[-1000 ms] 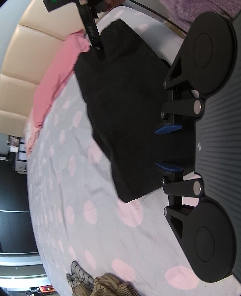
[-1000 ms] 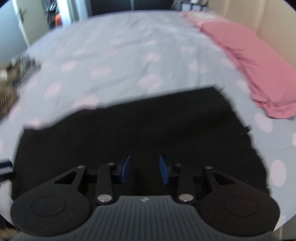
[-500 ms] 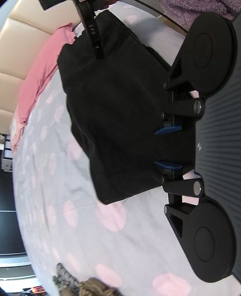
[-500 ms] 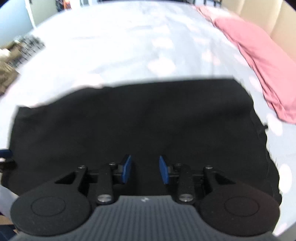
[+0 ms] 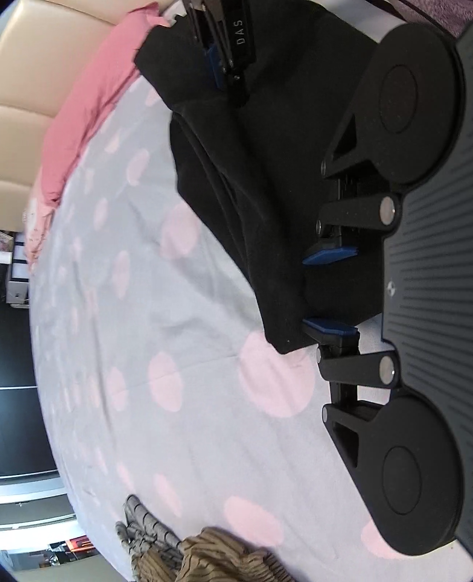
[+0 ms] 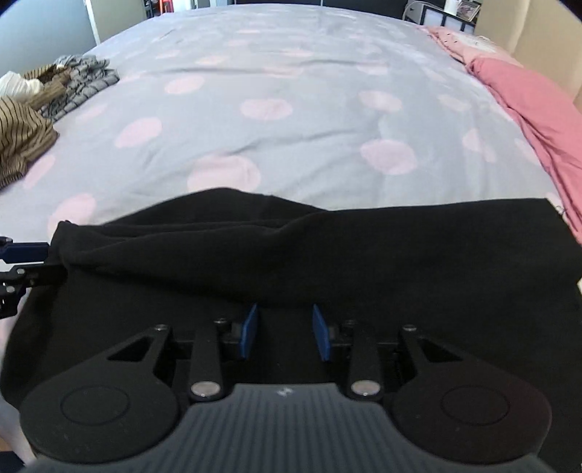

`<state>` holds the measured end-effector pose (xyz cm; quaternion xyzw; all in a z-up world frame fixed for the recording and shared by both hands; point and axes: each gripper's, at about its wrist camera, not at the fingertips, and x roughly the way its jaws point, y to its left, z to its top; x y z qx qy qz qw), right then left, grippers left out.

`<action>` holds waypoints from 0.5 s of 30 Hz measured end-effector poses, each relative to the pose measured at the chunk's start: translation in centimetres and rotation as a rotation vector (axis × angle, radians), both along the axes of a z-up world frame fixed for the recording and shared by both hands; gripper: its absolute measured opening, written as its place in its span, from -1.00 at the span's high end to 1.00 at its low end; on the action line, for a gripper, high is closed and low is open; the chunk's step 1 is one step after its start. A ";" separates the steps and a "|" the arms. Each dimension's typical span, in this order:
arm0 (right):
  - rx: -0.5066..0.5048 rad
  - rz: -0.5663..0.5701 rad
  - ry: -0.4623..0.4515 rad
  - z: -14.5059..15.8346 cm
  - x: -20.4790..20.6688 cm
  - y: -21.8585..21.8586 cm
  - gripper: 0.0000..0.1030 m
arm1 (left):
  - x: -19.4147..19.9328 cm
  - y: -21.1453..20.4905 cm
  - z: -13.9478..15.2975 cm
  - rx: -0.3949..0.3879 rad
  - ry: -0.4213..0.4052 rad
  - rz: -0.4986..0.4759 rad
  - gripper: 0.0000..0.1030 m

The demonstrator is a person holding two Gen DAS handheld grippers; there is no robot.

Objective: Fold clothes

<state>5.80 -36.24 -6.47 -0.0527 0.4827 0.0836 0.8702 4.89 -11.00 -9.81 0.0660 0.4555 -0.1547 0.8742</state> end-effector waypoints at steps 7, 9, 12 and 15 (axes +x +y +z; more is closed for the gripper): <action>-0.004 0.004 -0.005 -0.5 1.1 0.1 0.26 | 0.8 0.9 -0.4 -0.067 0.044 0.046 0.40; -0.032 0.018 -0.014 0.4 0.3 0.4 0.26 | 0.0 1.5 0.6 -0.081 0.026 0.052 0.40; -0.049 0.083 -0.019 1.8 -2.8 0.9 0.26 | -2.4 2.0 2.3 -0.099 -0.003 0.033 0.40; -0.048 0.118 -0.005 2.4 -5.4 1.0 0.26 | -5.7 1.6 3.4 -0.114 -0.037 -0.037 0.41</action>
